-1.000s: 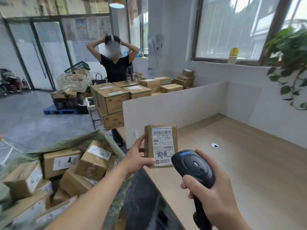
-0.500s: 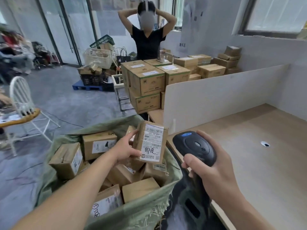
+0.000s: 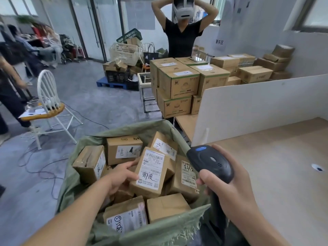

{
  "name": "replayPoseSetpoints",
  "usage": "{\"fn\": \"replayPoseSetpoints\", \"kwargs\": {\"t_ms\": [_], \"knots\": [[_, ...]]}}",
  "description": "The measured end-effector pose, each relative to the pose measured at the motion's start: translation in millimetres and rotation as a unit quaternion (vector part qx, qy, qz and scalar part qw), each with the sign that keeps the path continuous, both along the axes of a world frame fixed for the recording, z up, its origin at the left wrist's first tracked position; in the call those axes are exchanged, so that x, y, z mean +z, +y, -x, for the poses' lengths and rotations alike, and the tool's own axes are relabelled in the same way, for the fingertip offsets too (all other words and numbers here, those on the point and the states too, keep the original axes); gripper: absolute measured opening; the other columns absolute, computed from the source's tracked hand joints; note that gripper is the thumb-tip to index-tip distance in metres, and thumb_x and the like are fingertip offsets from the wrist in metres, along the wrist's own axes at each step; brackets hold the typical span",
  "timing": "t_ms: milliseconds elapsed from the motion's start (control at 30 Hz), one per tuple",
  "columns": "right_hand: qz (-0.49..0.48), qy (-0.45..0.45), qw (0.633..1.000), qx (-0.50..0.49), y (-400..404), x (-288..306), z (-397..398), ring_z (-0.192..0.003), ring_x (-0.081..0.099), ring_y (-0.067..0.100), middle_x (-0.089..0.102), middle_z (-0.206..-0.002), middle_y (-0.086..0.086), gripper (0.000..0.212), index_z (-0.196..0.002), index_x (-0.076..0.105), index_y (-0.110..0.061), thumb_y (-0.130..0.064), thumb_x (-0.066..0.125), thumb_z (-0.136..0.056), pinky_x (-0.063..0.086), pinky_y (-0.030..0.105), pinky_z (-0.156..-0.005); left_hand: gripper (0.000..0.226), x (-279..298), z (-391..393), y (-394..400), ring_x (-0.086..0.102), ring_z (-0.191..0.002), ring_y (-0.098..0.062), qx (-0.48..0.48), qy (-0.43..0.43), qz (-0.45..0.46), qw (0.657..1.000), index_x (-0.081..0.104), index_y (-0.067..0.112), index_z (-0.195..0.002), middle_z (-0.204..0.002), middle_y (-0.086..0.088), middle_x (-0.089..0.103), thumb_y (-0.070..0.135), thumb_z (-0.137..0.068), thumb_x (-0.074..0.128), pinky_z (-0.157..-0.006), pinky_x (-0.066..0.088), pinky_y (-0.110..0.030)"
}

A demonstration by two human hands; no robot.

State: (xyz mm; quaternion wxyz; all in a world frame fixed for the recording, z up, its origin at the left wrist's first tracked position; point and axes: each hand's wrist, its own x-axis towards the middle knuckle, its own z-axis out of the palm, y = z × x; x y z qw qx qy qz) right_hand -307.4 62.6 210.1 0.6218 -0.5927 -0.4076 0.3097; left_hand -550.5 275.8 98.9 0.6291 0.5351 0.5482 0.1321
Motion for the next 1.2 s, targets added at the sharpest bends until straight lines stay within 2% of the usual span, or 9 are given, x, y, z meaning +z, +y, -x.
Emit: {"fn": "replayPoseSetpoints", "kwargs": {"t_ms": [100, 233, 333, 500, 633, 733, 933, 1100, 1200], "knots": [[0.009, -0.001, 1.0, 0.016, 8.7, -1.5, 5.1, -0.075, 0.072, 0.015, 0.078, -0.093, 0.009, 0.078, -0.13, 0.063, -0.032, -0.043, 0.082, -0.055, 0.054, 0.03, -0.071, 0.056, -2.6, 12.3, 7.6, 0.072, -0.097, -0.038, 0.052, -0.045, 0.001, 0.998, 0.052, 0.026, -0.137, -0.106, -0.013, 0.077, -0.004, -0.091, 0.061, -0.068, 0.059, -0.047], [0.016, -0.008, 0.999, 0.03, 20.7, -5.0, 7.9, -0.069, 0.068, 0.012, 0.077, -0.094, 0.01, 0.08, -0.132, 0.061, -0.032, -0.043, 0.082, -0.056, 0.054, 0.03, -0.069, 0.049, -6.1, 24.5, 22.1, 0.07, -0.101, -0.038, 0.16, -0.083, -0.005, 0.984, 0.054, 0.027, -0.132, -0.104, -0.013, 0.077, -0.002, -0.092, 0.057, -0.08, 0.059, -0.054], [0.022, -0.007, 0.999, 0.037, 29.2, -8.3, 8.3, -0.069, 0.069, 0.014, 0.076, -0.096, 0.011, 0.081, -0.132, 0.061, -0.034, -0.043, 0.082, -0.055, 0.054, 0.03, -0.067, 0.038, -8.1, 31.3, 35.0, 0.068, -0.101, -0.035, 0.237, -0.088, 0.001, 0.967, 0.058, 0.021, -0.132, -0.108, -0.015, 0.074, 0.01, -0.096, 0.051, -0.071, 0.056, -0.045], [0.024, 0.003, 0.999, 0.032, 41.5, -13.5, 3.2, -0.079, 0.075, 0.025, 0.078, -0.098, 0.01, 0.074, -0.126, 0.065, -0.039, -0.041, 0.083, -0.055, 0.055, 0.033, -0.068, 0.027, -15.4, 37.2, 41.5, 0.067, -0.1, -0.031, 0.333, -0.095, 0.035, 0.937, 0.064, 0.01, -0.118, -0.105, -0.017, 0.073, 0.018, -0.094, 0.053, -0.074, 0.055, -0.044], [0.031, 0.003, 0.999, 0.033, 48.6, -15.6, 0.5, -0.069, 0.071, 0.015, 0.077, -0.095, 0.011, 0.074, -0.125, 0.065, -0.039, -0.042, 0.082, -0.053, 0.055, 0.026, -0.063, 0.023, -22.8, 44.7, 28.6, 0.063, -0.086, -0.027, 0.372, -0.055, 0.04, 0.926, 0.062, 0.007, -0.113, -0.098, -0.015, 0.069, 0.013, -0.095, 0.05, -0.06, 0.05, -0.037], [0.039, 0.006, 0.998, 0.043, 52.9, -18.5, 3.6, -0.076, 0.075, 0.019, 0.078, -0.096, 0.009, 0.075, -0.126, 0.063, -0.04, -0.041, 0.082, -0.053, 0.056, 0.024, -0.061, 0.018, -21.7, 53.4, 23.2, 0.059, -0.073, -0.027, 0.394, -0.039, 0.047, 0.917, 0.062, 0.006, -0.096, -0.084, -0.014, 0.066, 0.007, -0.092, 0.044, -0.045, 0.051, -0.03], [0.046, 0.012, 0.998, 0.048, 62.2, -23.5, 15.8, -0.091, 0.076, 0.03, 0.075, -0.108, 0.006, 0.078, -0.127, 0.063, -0.041, -0.043, 0.084, -0.051, 0.057, 0.032, -0.065, 0.021, -33.3, 85.5, 39.8, 0.064, -0.085, -0.034, 0.369, 0.063, 0.013, 0.927, 0.066, 0.008, -0.086, -0.098, -0.02, 0.072, 0.025, -0.078, 0.055, -0.073, 0.049, -0.039], [0.04, 0.006, 0.998, 0.054, 62.5, -18.7, 22.0, -0.088, 0.076, 0.026, 0.076, -0.109, 0.005, 0.082, -0.128, 0.062, -0.039, -0.045, 0.084, -0.05, 0.057, 0.028, -0.064, 0.069, -115.1, 118.0, 60.0, 0.068, -0.102, -0.041, 0.26, 0.164, 0.112, 0.945, 0.07, 0.016, -0.109, -0.108, -0.011, 0.075, 0.06, -0.056, 0.078, -0.083, 0.056, -0.059], [0.039, 0.007, 0.997, 0.061, 59.5, -18.4, 25.8, -0.088, 0.076, 0.026, 0.075, -0.105, 0.01, 0.081, -0.128, 0.062, -0.041, -0.046, 0.084, -0.051, 0.057, 0.03, -0.066, 0.033, -73.7, 85.0, 37.0, 0.059, -0.112, -0.039, 0.176, 0.206, 0.057, 0.961, 0.059, 0.012, -0.121, -0.124, -0.01, 0.061, 0.029, -0.093, 0.056, -0.067, 0.058, -0.045]]}}
